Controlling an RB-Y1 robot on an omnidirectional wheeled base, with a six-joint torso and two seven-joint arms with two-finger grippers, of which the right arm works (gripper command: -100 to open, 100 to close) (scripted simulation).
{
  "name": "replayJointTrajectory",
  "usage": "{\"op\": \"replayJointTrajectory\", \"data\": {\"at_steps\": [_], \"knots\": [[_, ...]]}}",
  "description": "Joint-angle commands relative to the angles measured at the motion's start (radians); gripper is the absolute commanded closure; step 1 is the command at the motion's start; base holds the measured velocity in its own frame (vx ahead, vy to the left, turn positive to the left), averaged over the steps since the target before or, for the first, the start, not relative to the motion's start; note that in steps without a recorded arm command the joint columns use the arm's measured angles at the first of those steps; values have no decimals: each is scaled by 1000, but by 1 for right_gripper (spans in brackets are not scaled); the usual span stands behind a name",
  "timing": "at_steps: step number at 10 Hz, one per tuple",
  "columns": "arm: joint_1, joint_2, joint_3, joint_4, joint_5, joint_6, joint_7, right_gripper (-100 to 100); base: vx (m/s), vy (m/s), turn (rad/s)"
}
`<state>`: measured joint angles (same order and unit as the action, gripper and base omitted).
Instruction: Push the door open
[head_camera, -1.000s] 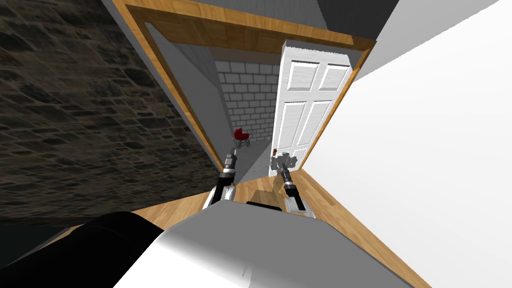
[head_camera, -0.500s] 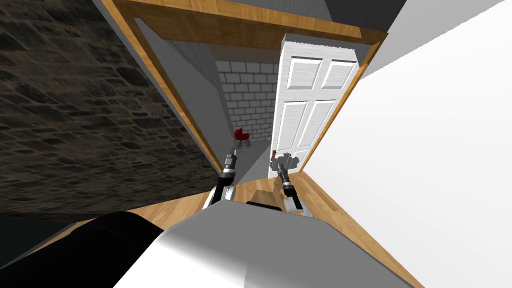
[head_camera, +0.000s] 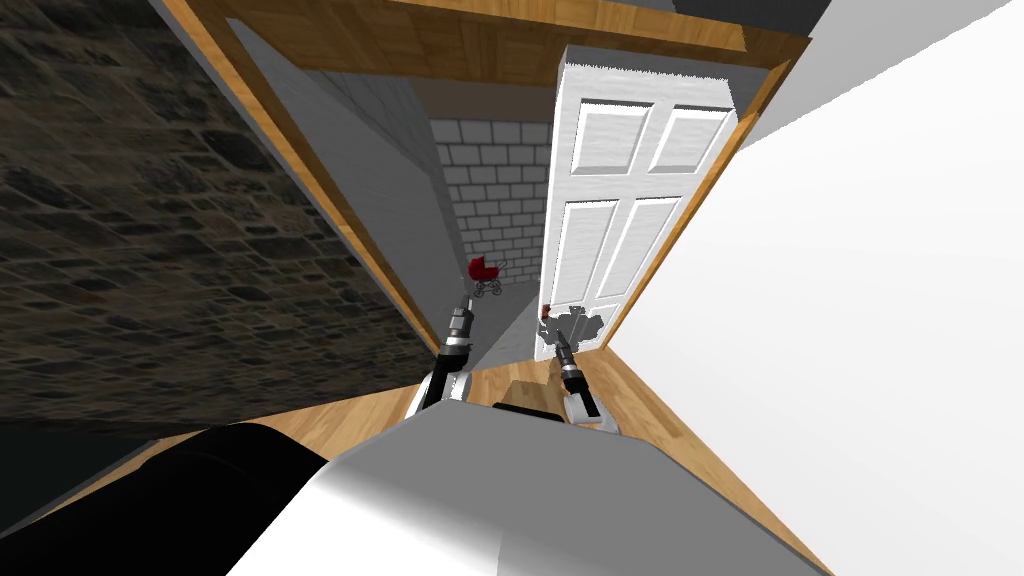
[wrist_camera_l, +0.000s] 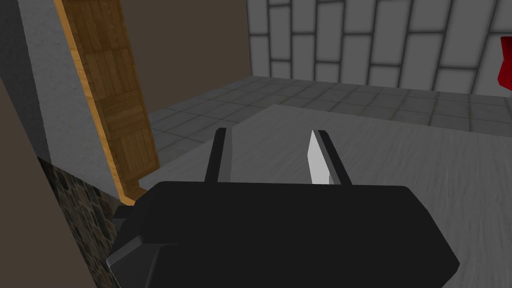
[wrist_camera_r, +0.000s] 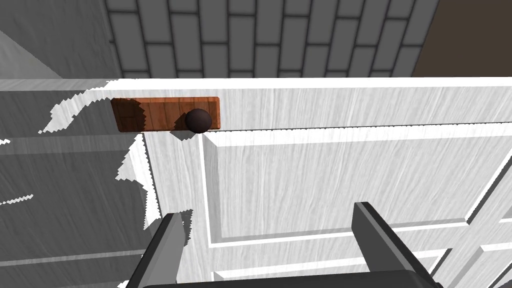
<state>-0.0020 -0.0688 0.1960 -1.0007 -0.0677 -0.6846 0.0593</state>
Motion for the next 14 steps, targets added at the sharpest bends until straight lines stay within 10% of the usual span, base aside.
{"op": "replayJointTrajectory", "data": {"at_steps": [1,14], "knots": [[-11,4,5,31,0,-11,-4,-100,84,-69,35],[-115,54,36,274,-3,-77,-26,-100,75,-69,35]]}}
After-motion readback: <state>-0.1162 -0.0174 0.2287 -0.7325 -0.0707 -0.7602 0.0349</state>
